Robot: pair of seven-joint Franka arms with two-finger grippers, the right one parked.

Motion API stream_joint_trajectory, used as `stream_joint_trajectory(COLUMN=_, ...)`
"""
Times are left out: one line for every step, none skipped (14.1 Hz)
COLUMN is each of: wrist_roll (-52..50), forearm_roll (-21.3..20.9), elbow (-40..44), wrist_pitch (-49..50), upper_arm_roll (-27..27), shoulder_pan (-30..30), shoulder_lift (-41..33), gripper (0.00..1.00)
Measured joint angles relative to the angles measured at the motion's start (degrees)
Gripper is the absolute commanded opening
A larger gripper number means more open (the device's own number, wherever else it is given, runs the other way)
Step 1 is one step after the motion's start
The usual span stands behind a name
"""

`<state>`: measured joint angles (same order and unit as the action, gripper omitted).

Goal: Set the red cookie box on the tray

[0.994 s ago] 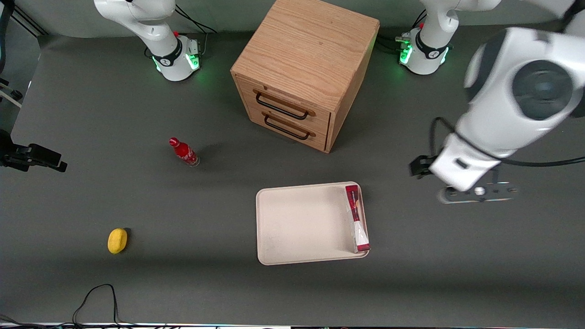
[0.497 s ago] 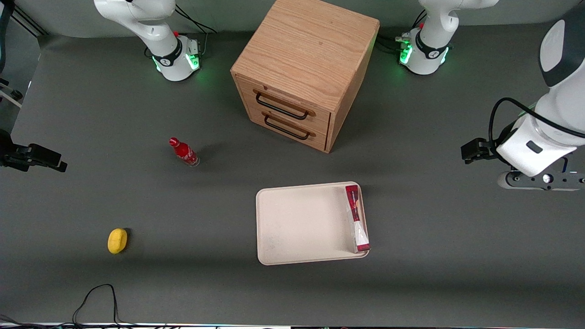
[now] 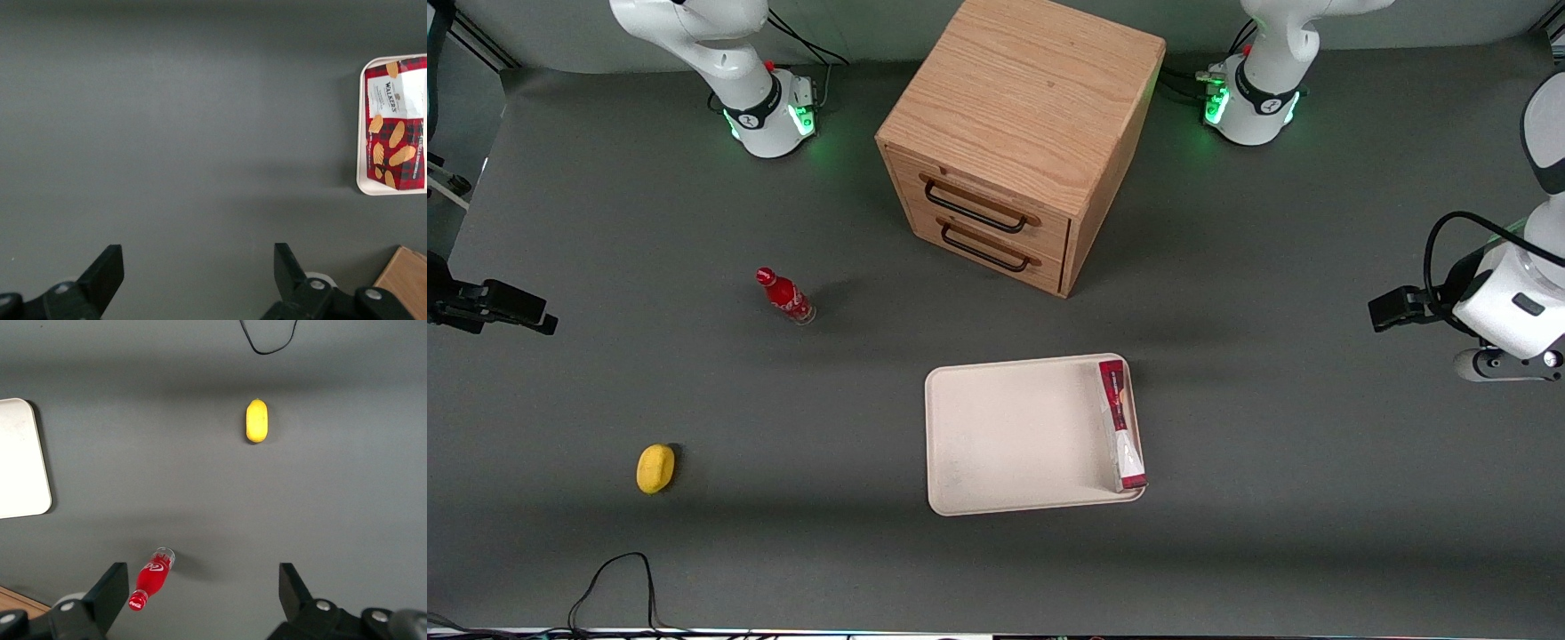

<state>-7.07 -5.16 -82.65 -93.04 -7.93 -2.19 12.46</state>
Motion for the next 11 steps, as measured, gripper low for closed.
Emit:
stream_joint_trajectory(wrist_roll=0.1, forearm_roll=0.2, elbow=-2.0, wrist_pitch=-1.5, upper_arm_roll=0.0, shoulder_pan=0.0, shoulder_lift=-1.1, gripper=1.00)
stream_joint_trajectory(wrist_roll=0.1, forearm_roll=0.3, elbow=-3.5, wrist_pitch=-2.4, upper_arm_roll=-0.1, shoulder_pan=0.0, shoulder_lift=-2.0, gripper=1.00)
stream_joint_trajectory(wrist_roll=0.2, forearm_roll=0.3, elbow=-4.6, wrist_pitch=-2.6, upper_arm_roll=-0.1, shoulder_pan=0.0, shoulder_lift=-2.8, gripper=1.00)
stream_joint_trajectory(wrist_roll=0.3, forearm_roll=0.3, elbow=-5.2, wrist_pitch=-2.7, upper_arm_roll=-0.1, shoulder_pan=-0.2, shoulder_lift=-3.3, gripper=1.00)
stream_joint_trajectory(wrist_roll=0.7, forearm_roll=0.3, elbow=-5.5, wrist_pitch=-2.8, upper_arm_roll=-0.1, shoulder_pan=-0.5, shoulder_lift=-3.6, gripper=1.00)
stream_joint_trajectory(wrist_roll=1.1, forearm_roll=0.3, elbow=-5.6, wrist_pitch=-3.1, upper_arm_roll=-0.1, shoulder_pan=-0.9, shoulder_lift=-3.6, gripper=1.00)
stream_joint_trajectory(wrist_roll=1.4, forearm_roll=0.5, elbow=-5.7, wrist_pitch=-3.8, upper_arm_roll=0.0, shoulder_pan=-1.1, shoulder_lift=-3.6, gripper=1.00)
stream_joint_trajectory(wrist_roll=1.4, forearm_roll=1.1, elbow=-5.8, wrist_pitch=-4.5, upper_arm_roll=0.2, shoulder_pan=-1.2, shoulder_lift=-3.6, gripper=1.00)
stream_joint_trajectory(wrist_roll=1.5, forearm_roll=1.7, elbow=-5.9, wrist_pitch=-4.7, upper_arm_roll=0.8, shoulder_pan=-1.1, shoulder_lift=-3.6, gripper=1.00)
stream_joint_trajectory(wrist_roll=1.5, forearm_roll=2.2, elbow=-5.9, wrist_pitch=-4.7, upper_arm_roll=1.7, shoulder_pan=-0.9, shoulder_lift=-3.6, gripper=1.00)
stream_joint_trajectory(wrist_roll=1.6, forearm_roll=2.7, elbow=-5.9, wrist_pitch=-4.7, upper_arm_roll=2.4, shoulder_pan=-0.7, shoulder_lift=-3.6, gripper=1.00)
